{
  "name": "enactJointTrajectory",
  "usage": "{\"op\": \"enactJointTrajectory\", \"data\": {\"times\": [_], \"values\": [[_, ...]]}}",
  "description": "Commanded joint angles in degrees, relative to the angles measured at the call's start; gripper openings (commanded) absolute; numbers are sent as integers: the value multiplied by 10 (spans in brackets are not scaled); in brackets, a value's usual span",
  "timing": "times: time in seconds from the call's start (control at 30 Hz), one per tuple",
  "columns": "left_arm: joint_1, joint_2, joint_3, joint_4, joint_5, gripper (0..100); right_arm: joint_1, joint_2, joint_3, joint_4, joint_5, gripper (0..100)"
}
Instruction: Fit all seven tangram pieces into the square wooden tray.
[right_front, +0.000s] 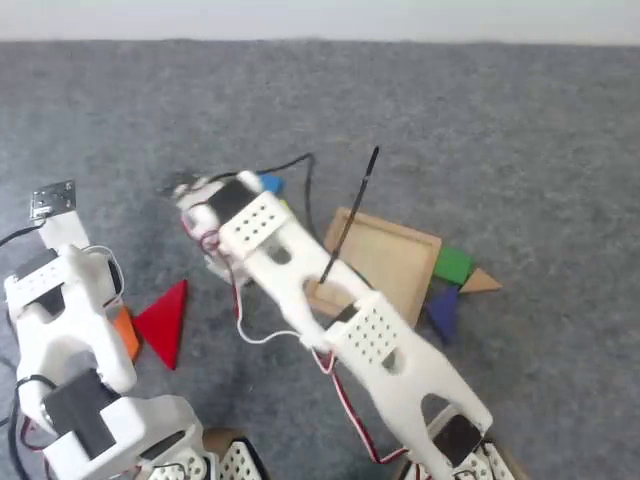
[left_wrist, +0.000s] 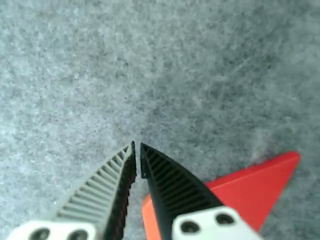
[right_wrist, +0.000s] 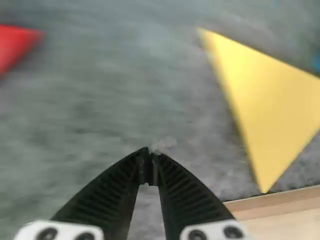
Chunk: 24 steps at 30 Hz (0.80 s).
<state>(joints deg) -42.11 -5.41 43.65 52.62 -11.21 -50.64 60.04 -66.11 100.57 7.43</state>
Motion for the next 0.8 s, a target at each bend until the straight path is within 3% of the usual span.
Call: {"op": "enactJointTrajectory", "data": {"times": [0.0, 0.13, 0.27, 0.43, 0.77], "values": [[-18, -4, -29, 3, 5, 13, 59, -87, -16, 22, 6, 9], [-23, -4, -17, -3, 5, 13, 162, -107, -16, 19, 7, 9], [-21, -5, -14, -4, 5, 13, 205, -73, -5, 10, 7, 9], [-23, -5, -15, -5, 5, 13, 178, 7, -8, -28, 19, 9], [-21, -5, -15, -5, 4, 13, 66, 53, -71, 21, 51, 9]]}}
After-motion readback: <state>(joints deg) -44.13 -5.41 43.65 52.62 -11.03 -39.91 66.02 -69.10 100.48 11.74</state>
